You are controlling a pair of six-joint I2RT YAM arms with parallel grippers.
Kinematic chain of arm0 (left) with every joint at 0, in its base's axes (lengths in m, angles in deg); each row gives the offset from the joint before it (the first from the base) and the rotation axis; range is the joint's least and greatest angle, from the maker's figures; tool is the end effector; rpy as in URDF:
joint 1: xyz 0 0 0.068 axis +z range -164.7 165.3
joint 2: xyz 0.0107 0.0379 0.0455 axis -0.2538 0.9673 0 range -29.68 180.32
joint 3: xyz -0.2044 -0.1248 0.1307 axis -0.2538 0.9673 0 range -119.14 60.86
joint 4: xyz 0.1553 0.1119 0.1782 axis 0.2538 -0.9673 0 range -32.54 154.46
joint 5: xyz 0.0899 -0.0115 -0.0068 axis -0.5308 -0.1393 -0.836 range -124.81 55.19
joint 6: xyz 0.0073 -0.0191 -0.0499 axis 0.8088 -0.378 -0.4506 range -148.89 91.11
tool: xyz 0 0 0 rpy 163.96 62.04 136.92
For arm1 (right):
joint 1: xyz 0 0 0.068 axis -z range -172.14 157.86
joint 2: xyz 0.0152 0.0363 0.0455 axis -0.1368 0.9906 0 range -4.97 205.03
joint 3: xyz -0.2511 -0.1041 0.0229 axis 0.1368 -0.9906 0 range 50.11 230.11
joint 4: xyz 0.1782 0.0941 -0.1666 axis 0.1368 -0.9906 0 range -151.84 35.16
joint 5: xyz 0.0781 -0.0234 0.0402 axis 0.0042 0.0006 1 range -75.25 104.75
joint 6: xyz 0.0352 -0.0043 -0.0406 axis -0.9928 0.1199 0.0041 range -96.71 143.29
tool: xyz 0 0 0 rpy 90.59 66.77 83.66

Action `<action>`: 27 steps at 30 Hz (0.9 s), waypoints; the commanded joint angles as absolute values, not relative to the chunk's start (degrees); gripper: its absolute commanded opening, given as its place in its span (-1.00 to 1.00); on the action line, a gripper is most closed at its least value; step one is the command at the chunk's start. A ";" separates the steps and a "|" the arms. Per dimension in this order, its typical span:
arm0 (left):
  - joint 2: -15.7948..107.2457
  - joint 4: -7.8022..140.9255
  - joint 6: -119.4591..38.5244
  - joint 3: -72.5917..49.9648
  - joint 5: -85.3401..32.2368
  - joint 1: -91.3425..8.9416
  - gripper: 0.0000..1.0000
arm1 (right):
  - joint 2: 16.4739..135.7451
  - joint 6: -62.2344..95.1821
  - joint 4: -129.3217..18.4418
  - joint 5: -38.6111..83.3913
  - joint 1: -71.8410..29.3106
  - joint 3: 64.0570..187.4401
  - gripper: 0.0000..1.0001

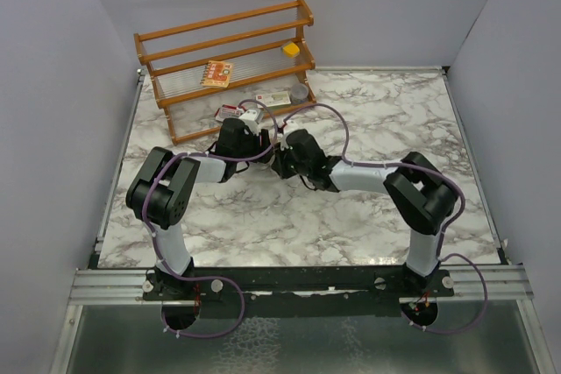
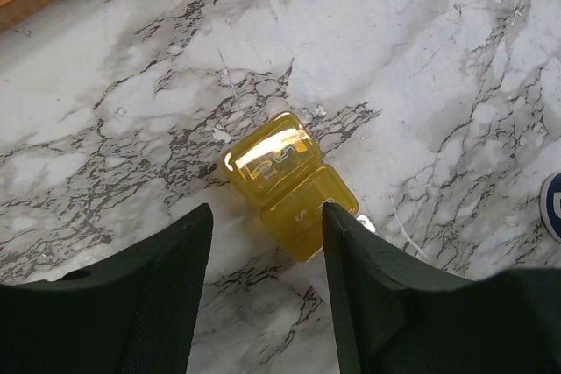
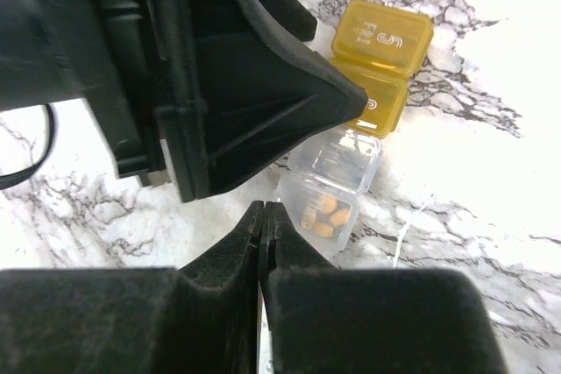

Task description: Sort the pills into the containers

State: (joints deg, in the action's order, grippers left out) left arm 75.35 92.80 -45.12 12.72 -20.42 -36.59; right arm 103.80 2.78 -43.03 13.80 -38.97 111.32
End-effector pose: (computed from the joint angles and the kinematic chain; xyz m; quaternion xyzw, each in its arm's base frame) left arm 0.3380 -0.1453 0.1441 0.1060 0.8487 -0.2673 0.4439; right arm 0.2765 0.2940 0.1590 -0.1990 0.8675 0.2467 0.3835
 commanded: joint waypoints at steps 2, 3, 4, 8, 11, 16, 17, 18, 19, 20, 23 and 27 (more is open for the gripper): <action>75.24 89.95 -45.12 12.20 -22.24 -36.91 0.10 | 94.45 5.70 -46.52 12.19 -39.72 113.03 -0.98; 75.03 89.97 -45.14 12.21 -22.32 -36.92 0.13 | 92.75 5.93 -46.85 11.81 -39.77 112.86 -0.98; 74.80 89.95 -45.21 12.25 -22.33 -36.89 0.16 | 91.23 6.14 -47.24 11.25 -39.76 112.65 -0.98; 73.10 89.94 -45.07 12.51 -22.41 -36.90 0.31 | 85.48 6.25 -50.28 6.60 -39.76 111.61 -0.91; 70.99 89.96 -44.81 13.03 -22.71 -36.93 0.41 | 82.02 5.79 -54.54 0.20 -39.77 111.06 -0.80; 66.42 90.00 -44.54 14.04 -23.65 -36.86 0.58 | 76.11 4.93 -58.45 -11.17 -39.67 107.43 0.01; 65.63 89.95 -44.47 14.12 -23.80 -36.85 0.59 | 74.66 4.66 -58.77 -12.78 -39.69 106.45 0.16; 65.10 89.88 -44.38 14.25 -23.97 -36.81 0.60 | 73.16 4.51 -59.04 -15.15 -39.69 105.47 0.30; 64.61 89.82 -44.36 14.41 -24.21 -36.84 0.60 | 71.54 4.34 -59.43 -16.81 -39.68 104.33 0.38; 64.20 89.73 -44.36 14.63 -24.38 -36.85 0.60 | 70.11 4.01 -59.93 -18.08 -39.64 103.69 0.43; 62.24 89.36 -44.36 15.39 -25.15 -36.65 0.60 | 65.68 2.67 -62.26 -24.47 -39.69 102.19 0.48; 57.88 88.54 -44.43 17.35 -27.09 -36.45 0.62 | 61.66 -3.15 -72.00 -35.47 -39.04 102.85 0.56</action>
